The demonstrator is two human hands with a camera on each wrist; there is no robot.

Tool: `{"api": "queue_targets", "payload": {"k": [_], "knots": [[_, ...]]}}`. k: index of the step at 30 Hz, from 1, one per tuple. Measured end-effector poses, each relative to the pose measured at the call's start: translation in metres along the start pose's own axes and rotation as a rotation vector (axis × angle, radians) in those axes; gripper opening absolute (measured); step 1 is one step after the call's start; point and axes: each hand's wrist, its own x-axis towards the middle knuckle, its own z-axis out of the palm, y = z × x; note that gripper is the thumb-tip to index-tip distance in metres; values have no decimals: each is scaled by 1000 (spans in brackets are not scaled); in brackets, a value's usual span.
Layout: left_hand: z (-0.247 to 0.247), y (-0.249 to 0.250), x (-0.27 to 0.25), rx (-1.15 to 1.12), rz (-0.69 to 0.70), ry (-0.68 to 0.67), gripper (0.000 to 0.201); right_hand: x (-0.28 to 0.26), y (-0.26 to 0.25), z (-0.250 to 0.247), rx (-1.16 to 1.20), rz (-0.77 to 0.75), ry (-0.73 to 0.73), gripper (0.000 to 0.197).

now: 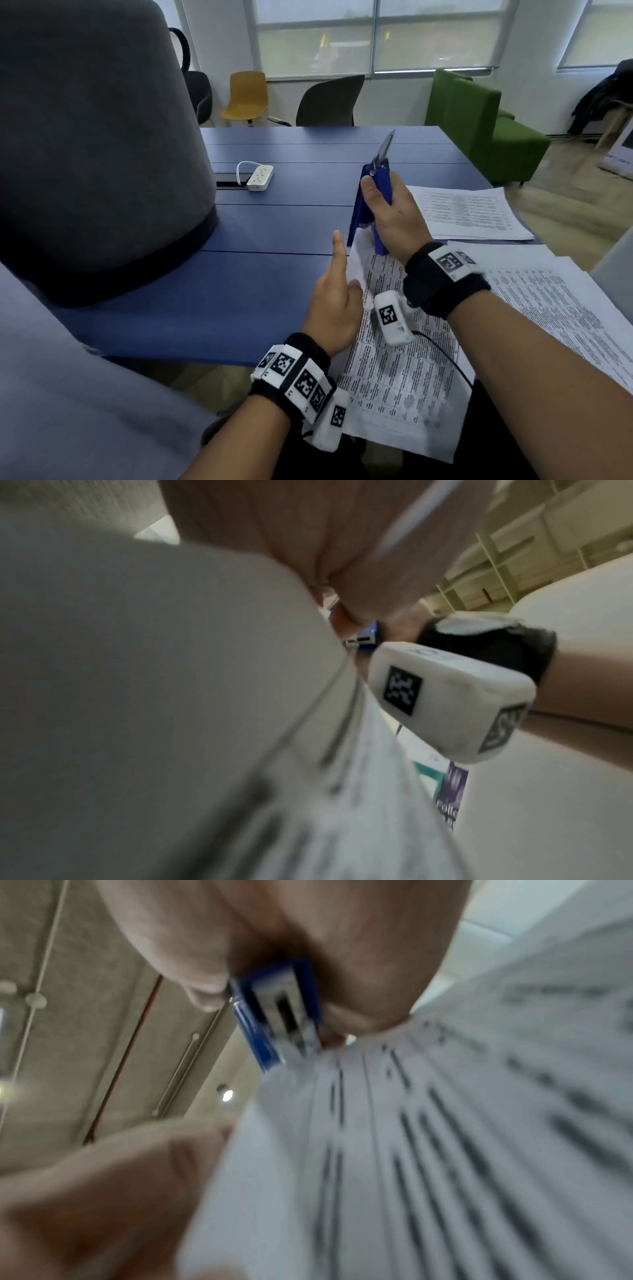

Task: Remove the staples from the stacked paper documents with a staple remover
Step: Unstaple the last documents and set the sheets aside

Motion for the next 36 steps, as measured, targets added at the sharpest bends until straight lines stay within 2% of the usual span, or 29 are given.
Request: {"api": "queue_targets", "payload": {"k": [1,4,7,11,16,19,22,23,25,27,29,31,34,36], "knots": [[-1,3,3,-11,-33,-10,78,2,-4,-7,50,9,31,29],[-8,13,15,-121,-108,-44,65,12,-19,-37,268,33,250,27],[-10,24,36,-334,-143,-33,42,15,-34,-78,427,55,391,39],[4,51,63,-708,-227,25,31,1,-57,-137,452,66,497,36],[49,65,97,-800,-476,2,25,-20,-82,-193,531,159,529,25],[88,56,101,-679,-521,-10,30,-30,-80,-212,472,246,517,24],[112,36,91,-276,-528,-161,77,-35,-62,-220,396,333,486,22],[116,34,85,-138,-494,-243,81,-36,-54,-220,364,357,482,20],[123,34,72,38,-376,-375,75,-41,-33,-218,285,416,460,18],[126,38,67,174,-244,-497,65,-46,0,-214,202,546,391,21],[127,37,66,187,-172,-583,58,-51,35,-209,108,731,256,26],[125,33,66,70,-184,-604,55,-57,64,-203,-51,871,120,25],[122,27,64,-181,-252,-576,42,-58,93,-197,-416,943,-54,44],[116,23,63,-215,-277,-582,39,-53,102,-198,-447,953,-84,38]]}}
